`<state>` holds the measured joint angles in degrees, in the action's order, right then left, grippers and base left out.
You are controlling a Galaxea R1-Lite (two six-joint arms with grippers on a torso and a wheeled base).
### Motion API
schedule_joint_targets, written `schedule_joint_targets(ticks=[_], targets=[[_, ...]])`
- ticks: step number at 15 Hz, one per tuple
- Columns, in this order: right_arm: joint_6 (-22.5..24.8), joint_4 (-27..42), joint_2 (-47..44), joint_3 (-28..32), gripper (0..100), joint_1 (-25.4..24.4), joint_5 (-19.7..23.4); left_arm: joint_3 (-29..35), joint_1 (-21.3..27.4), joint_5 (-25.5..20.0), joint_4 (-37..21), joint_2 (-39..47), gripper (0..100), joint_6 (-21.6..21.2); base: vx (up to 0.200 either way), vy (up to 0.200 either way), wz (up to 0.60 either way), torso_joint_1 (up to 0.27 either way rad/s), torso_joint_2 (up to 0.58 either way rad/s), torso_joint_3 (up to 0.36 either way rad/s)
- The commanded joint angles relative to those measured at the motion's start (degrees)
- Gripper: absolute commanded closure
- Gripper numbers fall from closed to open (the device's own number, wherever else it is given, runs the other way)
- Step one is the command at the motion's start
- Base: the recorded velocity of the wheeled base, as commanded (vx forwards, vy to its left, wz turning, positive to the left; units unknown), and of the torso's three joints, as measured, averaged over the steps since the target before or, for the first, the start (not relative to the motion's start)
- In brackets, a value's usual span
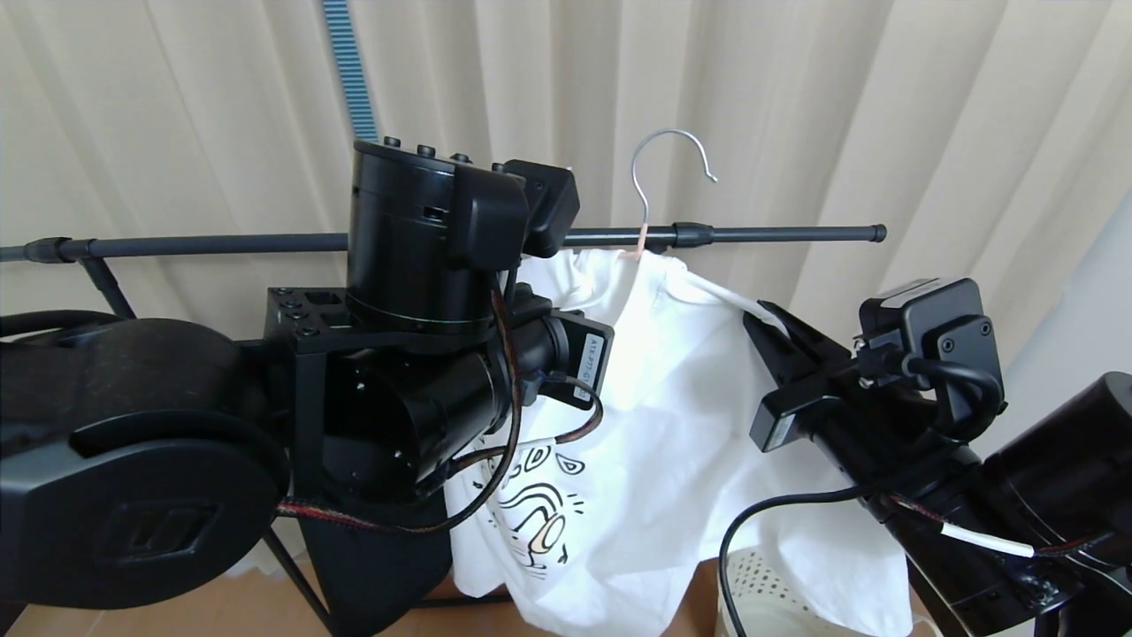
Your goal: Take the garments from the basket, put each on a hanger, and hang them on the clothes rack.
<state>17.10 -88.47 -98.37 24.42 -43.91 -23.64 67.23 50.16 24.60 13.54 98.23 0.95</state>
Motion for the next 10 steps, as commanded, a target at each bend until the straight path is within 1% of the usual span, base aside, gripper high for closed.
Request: schedule_joint_targets(ticks=[1, 7, 9, 10], targets=[[0.0, 0.0, 0.8, -0.1, 100, 0.0, 0.4, 0.0, 0.1, 0.0, 0.0, 0.0, 100, 0.0, 0.000, 0.000, 0.00, 0.000, 0.00, 0.000], [-1.2, 0.0, 2.1, -0.9, 100, 0.0, 2.3, 0.2, 0.1, 0.0, 2.0, 1.0, 100, 0.1, 0.000, 0.000, 0.00, 0.000, 0.00, 0.000], [-1.2, 0.0, 2.8, -1.6, 100, 0.0, 3.9, 0.1, 0.1, 0.0, 1.9, 1.2, 100, 0.1, 0.000, 0.000, 0.00, 0.000, 0.00, 0.000], [-1.2, 0.0, 2.9, -1.6, 100, -0.1, 3.9, 0.1, 0.1, 0.0, 2.0, 1.3, 0, 0.1, 0.000, 0.000, 0.00, 0.000, 0.00, 0.000]])
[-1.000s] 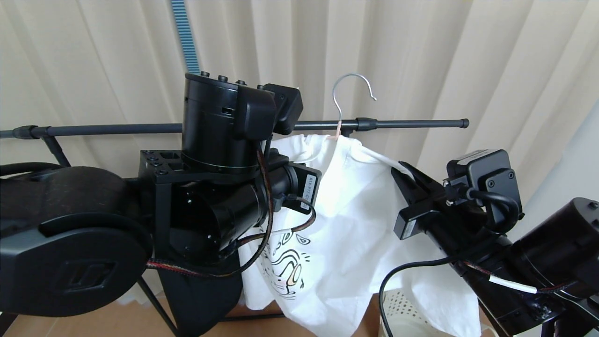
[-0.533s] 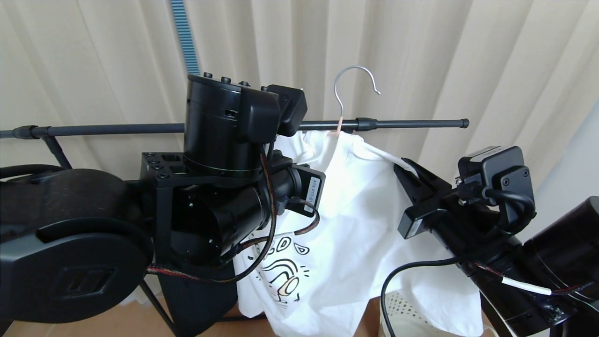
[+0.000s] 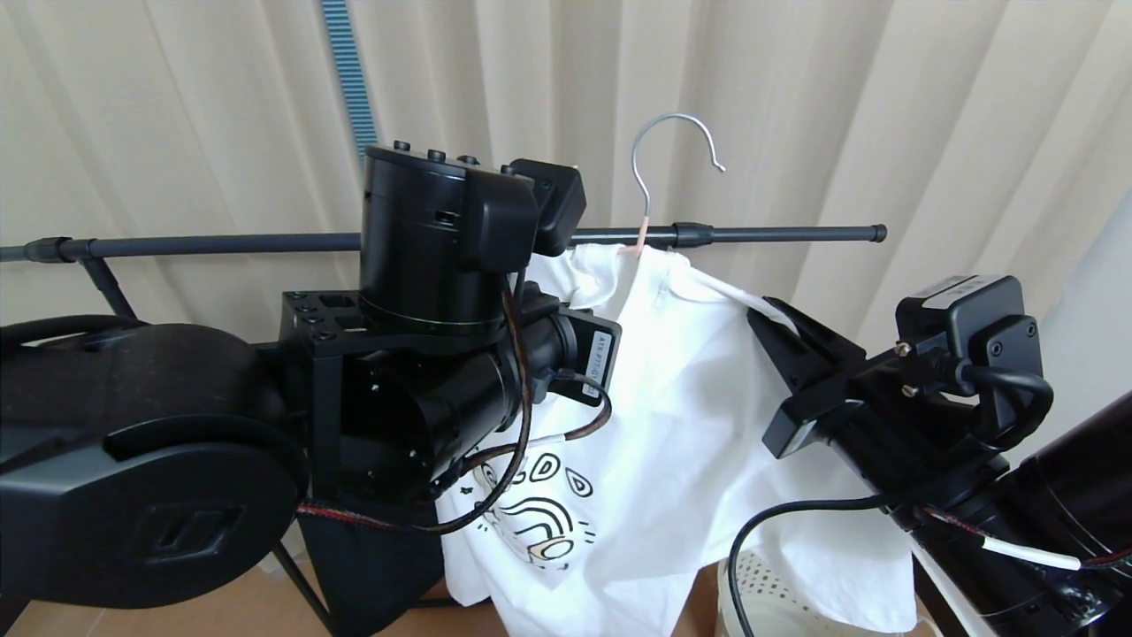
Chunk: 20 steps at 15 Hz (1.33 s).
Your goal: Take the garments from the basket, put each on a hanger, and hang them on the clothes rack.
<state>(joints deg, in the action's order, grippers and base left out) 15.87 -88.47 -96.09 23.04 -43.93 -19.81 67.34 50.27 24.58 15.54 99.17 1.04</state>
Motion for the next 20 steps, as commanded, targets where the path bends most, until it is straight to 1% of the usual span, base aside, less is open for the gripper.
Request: schedule_joint_targets(ticks=[1, 3, 6, 11, 14, 16, 20], targets=[[0.0, 0.0, 0.7, -0.2, 100, 0.0, 0.1, 0.0, 0.0, 0.0, 0.0, 0.3, 0, 0.0, 0.000, 0.000, 0.00, 0.000, 0.00, 0.000], [0.0, 0.0, 1.0, -0.3, 100, 0.0, 0.1, 0.0, 0.0, 0.0, 0.1, 0.2, 0, 0.0, 0.000, 0.000, 0.00, 0.000, 0.00, 0.000], [-0.3, 0.0, 0.9, -0.3, 100, 0.0, 1.4, -0.2, 0.0, 0.1, 0.1, -0.6, 0, 0.2, 0.000, 0.000, 0.00, 0.000, 0.00, 0.000], [-0.4, 0.0, 0.5, -0.2, 100, 0.3, 1.6, -2.1, 1.7, 0.0, 0.1, -3.5, 0, 0.1, 0.000, 0.000, 0.00, 0.000, 0.00, 0.000], [-0.5, 0.0, 0.5, -0.2, 100, 0.9, 1.7, -2.7, 1.7, 0.0, 0.1, -4.5, 0, 0.0, 0.000, 0.000, 0.00, 0.000, 0.00, 0.000], [-1.2, 0.0, 0.6, -0.3, 100, 1.4, 2.7, -3.6, 1.7, -0.1, 0.1, -5.7, 0, 0.0, 0.000, 0.000, 0.00, 0.000, 0.00, 0.000], [-1.4, 0.0, 0.7, -0.3, 100, 2.5, 3.8, -6.3, 1.4, -2.0, 0.1, -8.7, 0, 0.3, 0.000, 0.000, 0.00, 0.000, 0.00, 0.000]])
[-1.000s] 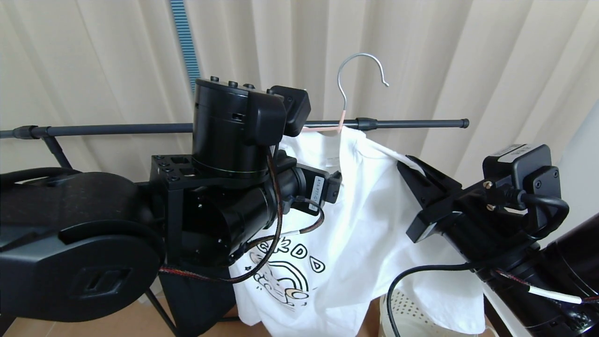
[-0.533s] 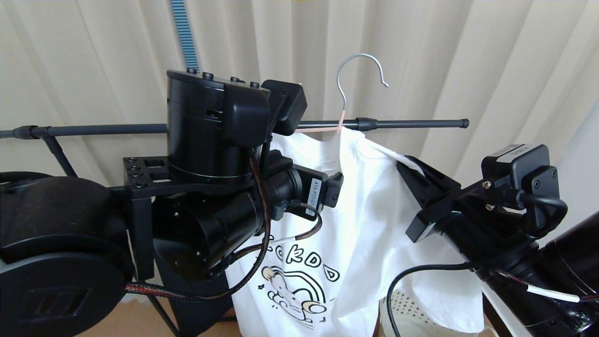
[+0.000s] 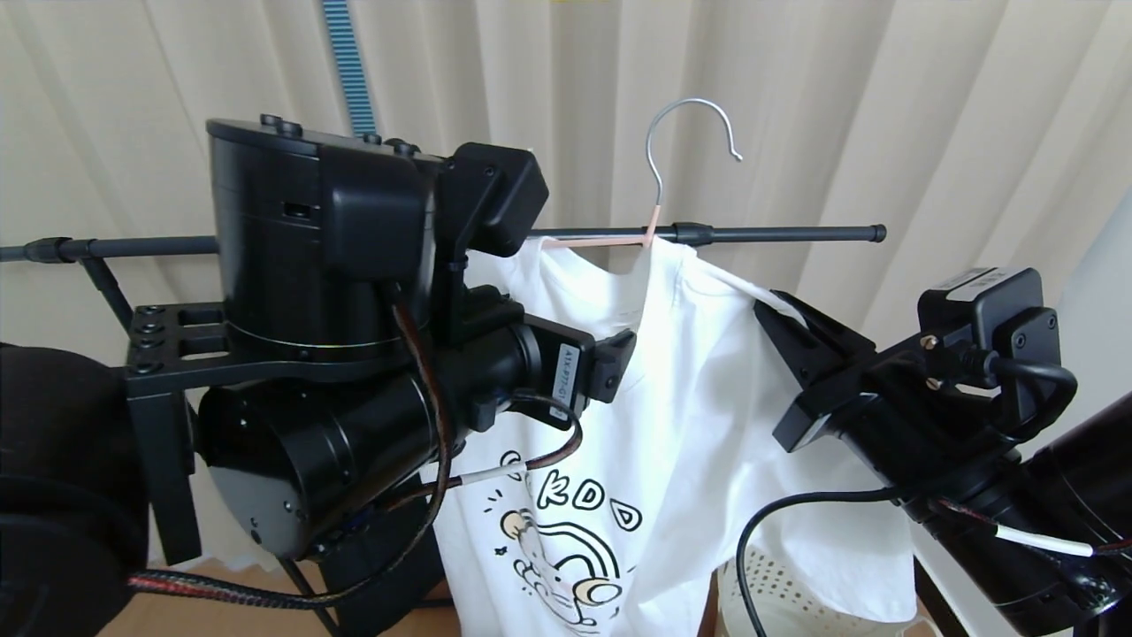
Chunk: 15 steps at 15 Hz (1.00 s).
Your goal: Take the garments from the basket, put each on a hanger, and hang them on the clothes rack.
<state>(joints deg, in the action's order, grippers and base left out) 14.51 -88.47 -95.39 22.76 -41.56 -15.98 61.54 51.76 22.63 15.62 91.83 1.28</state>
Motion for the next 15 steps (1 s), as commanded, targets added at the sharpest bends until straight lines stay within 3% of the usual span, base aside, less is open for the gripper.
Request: schedule_joint_targets(ticks=[1, 6, 8, 11, 15], targets=[[0.0, 0.0, 0.0, 0.0, 100, 0.2, 0.2, -0.6, -0.2, 0.0, 0.0, -1.9, 0, 0.0, 0.000, 0.000, 0.00, 0.000, 0.00, 0.000], [-0.4, 0.0, 0.1, 0.0, 100, 1.1, 1.2, -0.9, -0.1, -0.1, 0.0, -2.9, 0, 0.0, 0.000, 0.000, 0.00, 0.000, 0.00, 0.000], [-2.6, 0.0, 0.1, 0.1, 100, 1.1, 1.7, -0.9, -0.3, 0.0, 0.0, -3.3, 0, 0.0, 0.000, 0.000, 0.00, 0.000, 0.00, 0.000], [-3.6, 0.2, 0.0, -0.1, 100, 3.7, 5.0, -1.9, -2.2, -0.2, -0.1, -6.2, 0, -0.9, 0.000, 0.000, 0.00, 0.000, 0.00, 0.000], [-6.1, 0.6, -0.1, -0.1, 100, 5.1, 7.9, -1.2, -7.5, -8.1, -0.8, -10.9, 0, -3.8, 0.000, 0.000, 0.00, 0.000, 0.00, 0.000]])
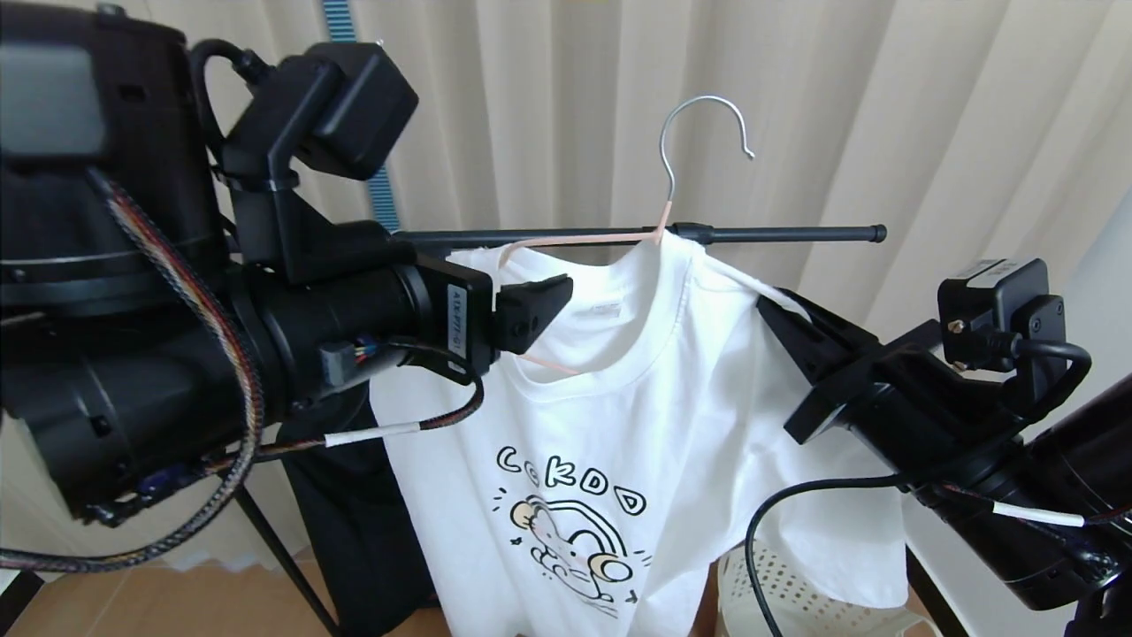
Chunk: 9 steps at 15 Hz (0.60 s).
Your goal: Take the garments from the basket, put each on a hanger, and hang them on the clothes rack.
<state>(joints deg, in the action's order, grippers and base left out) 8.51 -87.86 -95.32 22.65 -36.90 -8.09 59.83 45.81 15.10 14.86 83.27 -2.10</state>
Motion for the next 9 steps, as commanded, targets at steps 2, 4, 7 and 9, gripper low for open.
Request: schedule_joint_targets(ticks=[2, 4, 7, 9], targets=[[-1.5, 0.1, -0.1, -0.1, 100, 1.1, 1.7, 2.8, -3.4, -2.2, -1.3, -3.6, 0, -3.9, 0.000, 0.000, 0.00, 0.000, 0.00, 0.000], [-2.0, 0.1, -0.2, -0.3, 100, 2.2, 3.7, 7.6, -7.3, -9.7, -9.6, -5.8, 0, -4.2, 0.000, 0.000, 0.00, 0.000, 0.00, 0.000], [-2.5, 0.1, 0.0, -1.6, 100, 2.3, 5.8, 12.2, -10.3, -17.7, -21.7, -7.3, 0, -4.4, 0.000, 0.000, 0.00, 0.000, 0.00, 0.000], [-3.7, 0.0, 0.0, -1.9, 100, 2.8, 6.9, 14.4, -14.5, -26.4, -29.2, -7.3, 0, -6.4, 0.000, 0.000, 0.00, 0.000, 0.00, 0.000]])
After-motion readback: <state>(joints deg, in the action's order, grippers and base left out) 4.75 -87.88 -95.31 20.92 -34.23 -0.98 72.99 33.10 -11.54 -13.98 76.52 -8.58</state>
